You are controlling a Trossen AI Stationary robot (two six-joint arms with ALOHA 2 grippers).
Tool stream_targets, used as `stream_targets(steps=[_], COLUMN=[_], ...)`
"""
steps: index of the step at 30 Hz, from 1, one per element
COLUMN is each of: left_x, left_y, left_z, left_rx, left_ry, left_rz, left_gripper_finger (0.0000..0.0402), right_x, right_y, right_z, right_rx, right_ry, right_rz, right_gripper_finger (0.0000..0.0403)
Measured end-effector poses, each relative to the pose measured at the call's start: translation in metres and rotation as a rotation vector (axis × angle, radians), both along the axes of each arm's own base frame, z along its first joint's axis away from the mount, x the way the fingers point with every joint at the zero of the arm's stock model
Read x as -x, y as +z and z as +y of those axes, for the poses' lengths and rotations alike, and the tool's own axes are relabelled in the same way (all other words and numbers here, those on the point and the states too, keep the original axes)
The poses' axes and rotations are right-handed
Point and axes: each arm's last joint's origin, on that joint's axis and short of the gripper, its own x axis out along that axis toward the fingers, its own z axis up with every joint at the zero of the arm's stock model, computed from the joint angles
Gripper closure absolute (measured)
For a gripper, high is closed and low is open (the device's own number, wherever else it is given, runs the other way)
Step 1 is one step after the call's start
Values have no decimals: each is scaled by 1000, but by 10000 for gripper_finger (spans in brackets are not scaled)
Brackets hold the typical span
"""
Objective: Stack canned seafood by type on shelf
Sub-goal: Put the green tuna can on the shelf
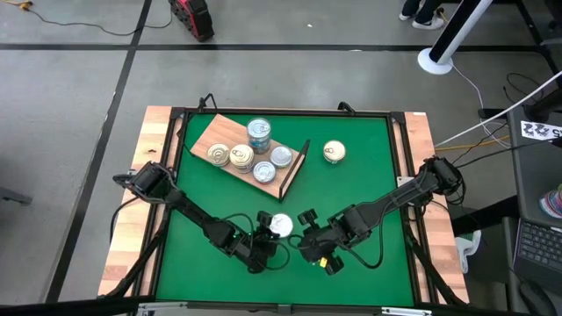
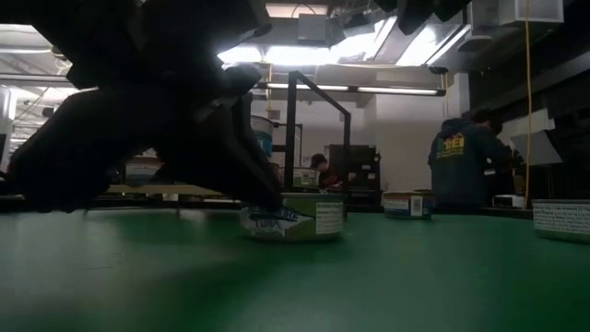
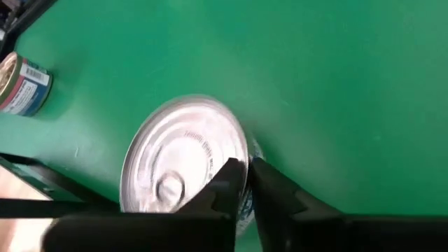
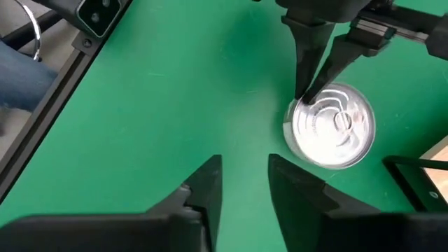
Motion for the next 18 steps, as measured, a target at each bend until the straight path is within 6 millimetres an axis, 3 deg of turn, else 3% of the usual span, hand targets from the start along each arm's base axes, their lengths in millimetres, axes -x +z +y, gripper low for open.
stream_targets(steps=[3,9,18], left_x=[0,1,3], left_y=[2,8,26], left_z=[0,1,1], left_rx=[25,84,200], left_ry=[24,56,134], left_rz=[-15,-30,-105], left_gripper_finger=[396,397,400], right_x=[0,0,-1], right_y=[0,0,1], right_z=[0,-1,-3], right_rx=[-6,33,95], right_ry=[-23,-38,-71], right_rz=[0,-21,-57], right_gripper_finger=[247,187,175])
